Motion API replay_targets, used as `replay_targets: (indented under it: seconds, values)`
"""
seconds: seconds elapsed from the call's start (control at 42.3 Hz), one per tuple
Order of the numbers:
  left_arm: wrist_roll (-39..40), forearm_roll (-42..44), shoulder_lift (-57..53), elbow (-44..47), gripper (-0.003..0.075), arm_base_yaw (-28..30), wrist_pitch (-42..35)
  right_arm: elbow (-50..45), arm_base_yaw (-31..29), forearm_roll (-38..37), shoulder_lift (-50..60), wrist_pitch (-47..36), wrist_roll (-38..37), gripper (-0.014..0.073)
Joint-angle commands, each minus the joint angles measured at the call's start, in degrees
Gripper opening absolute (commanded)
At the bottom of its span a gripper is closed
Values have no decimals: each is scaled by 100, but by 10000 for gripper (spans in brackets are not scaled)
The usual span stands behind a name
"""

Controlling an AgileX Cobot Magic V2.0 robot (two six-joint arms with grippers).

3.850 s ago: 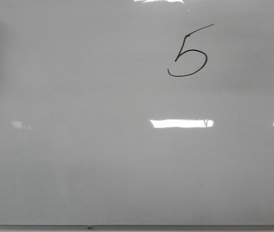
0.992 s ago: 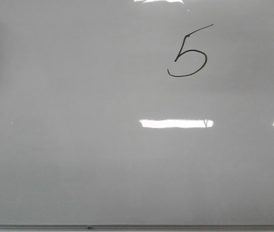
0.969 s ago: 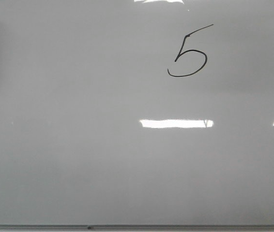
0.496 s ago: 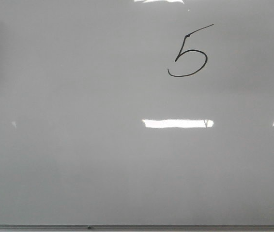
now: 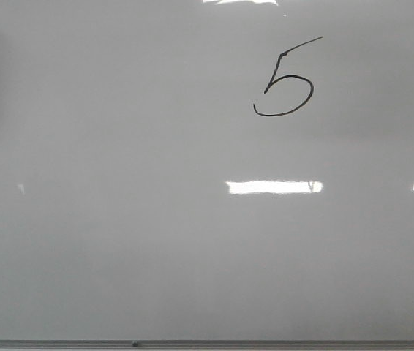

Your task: Write number 5 on whiteboard

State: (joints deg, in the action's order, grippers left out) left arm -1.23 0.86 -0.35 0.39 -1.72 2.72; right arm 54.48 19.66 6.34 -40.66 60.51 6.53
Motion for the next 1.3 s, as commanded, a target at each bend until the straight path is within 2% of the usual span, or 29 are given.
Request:
replay_targets:
  seconds: [0.0, 0.165, 0.236, 0.496, 0.591, 0.709, 0.85, 0.992, 1.276]
  values:
    - [56, -43, -94, 31, -20, -36, -430, 163, -39, 10, 24, -305, -1, -52]
    - [56, -43, -94, 31, -20, -36, -430, 85, -64, -42, 118, -389, 35, -52]
    - [56, -43, -94, 31, -20, -36, -430, -163, -258, -64, 358, -819, 94, -52]
    - [56, -43, -84, 31, -20, -36, -430, -2342, -1481, -64, 1995, -3986, 94, -52]
    - [56, -43, -84, 31, -20, -36, -430, -3170, -1672, -64, 2576, -4857, 94, -52]
    - [56, -43, -84, 31, -20, -36, -430, -4000, -1878, -64, 3156, -5536, 94, -52]
    - [56, -43, -84, 31, -20, -36, -430, -4695, -1997, -64, 3661, -5983, 94, -52]
    - [56, -43, -84, 31, -20, -36, -430, -5123, -2043, -58, 4036, -6051, 94, -52]
    - [56, -43, -84, 31, -20, -36, -430, -5516, -2055, -58, 4235, -6137, 94, -52]
